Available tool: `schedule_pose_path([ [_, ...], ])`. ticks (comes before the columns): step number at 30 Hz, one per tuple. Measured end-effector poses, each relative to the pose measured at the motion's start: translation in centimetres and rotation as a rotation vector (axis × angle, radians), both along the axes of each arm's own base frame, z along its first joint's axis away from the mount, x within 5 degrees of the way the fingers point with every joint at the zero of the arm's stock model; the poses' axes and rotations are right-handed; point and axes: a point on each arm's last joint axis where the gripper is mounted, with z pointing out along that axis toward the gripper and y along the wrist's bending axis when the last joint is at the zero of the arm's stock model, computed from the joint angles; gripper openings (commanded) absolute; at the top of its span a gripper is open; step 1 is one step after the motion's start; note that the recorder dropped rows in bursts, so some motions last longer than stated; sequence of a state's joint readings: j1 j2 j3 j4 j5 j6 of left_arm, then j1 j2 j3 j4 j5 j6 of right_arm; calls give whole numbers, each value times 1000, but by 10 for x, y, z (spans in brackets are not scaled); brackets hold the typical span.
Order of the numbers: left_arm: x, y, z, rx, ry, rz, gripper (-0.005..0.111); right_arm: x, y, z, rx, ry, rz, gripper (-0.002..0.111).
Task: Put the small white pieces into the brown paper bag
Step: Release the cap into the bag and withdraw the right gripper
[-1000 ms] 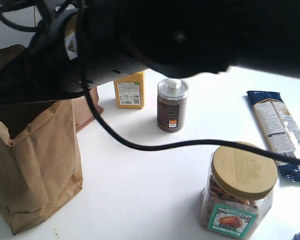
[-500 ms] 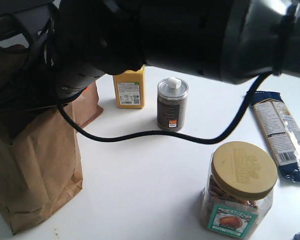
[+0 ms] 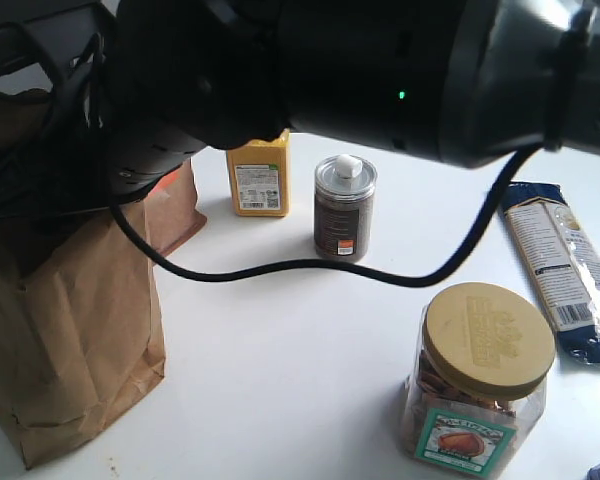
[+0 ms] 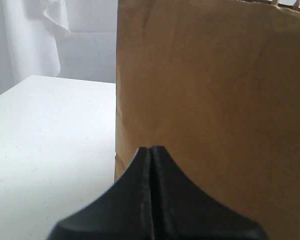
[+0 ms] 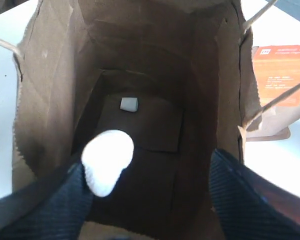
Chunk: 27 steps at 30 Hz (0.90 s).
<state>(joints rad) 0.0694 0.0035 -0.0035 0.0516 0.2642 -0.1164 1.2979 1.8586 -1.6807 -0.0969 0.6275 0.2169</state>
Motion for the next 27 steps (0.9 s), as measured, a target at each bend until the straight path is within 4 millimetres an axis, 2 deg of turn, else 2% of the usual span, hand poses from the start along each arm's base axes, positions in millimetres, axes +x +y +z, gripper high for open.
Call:
schedule_pose_path([
  [4, 0, 0, 0, 0, 0, 0, 0, 0, 1, 1, 10, -5, 1, 78],
  [8, 0, 0, 0, 0, 0, 0, 0, 0, 1, 1, 8, -9, 2, 76],
  [11, 0, 0, 0, 0, 0, 0, 0, 2, 0, 2, 6, -35, 0, 69],
  [14, 0, 0, 0, 0, 0, 0, 0, 4, -7, 15, 29, -67, -23, 57],
  [18, 0, 0, 0, 0, 0, 0, 0, 0, -29, 51, 88, -96, -54, 42],
  [21, 0, 0, 0, 0, 0, 0, 0, -2, -48, 70, 76, -110, -81, 30],
  [24, 0, 0, 0, 0, 0, 0, 0, 4, -66, 76, 2, -110, -139, 22],
  [27, 0, 0, 0, 0, 0, 0, 0, 22, -80, 71, -82, -106, -213, 25],
])
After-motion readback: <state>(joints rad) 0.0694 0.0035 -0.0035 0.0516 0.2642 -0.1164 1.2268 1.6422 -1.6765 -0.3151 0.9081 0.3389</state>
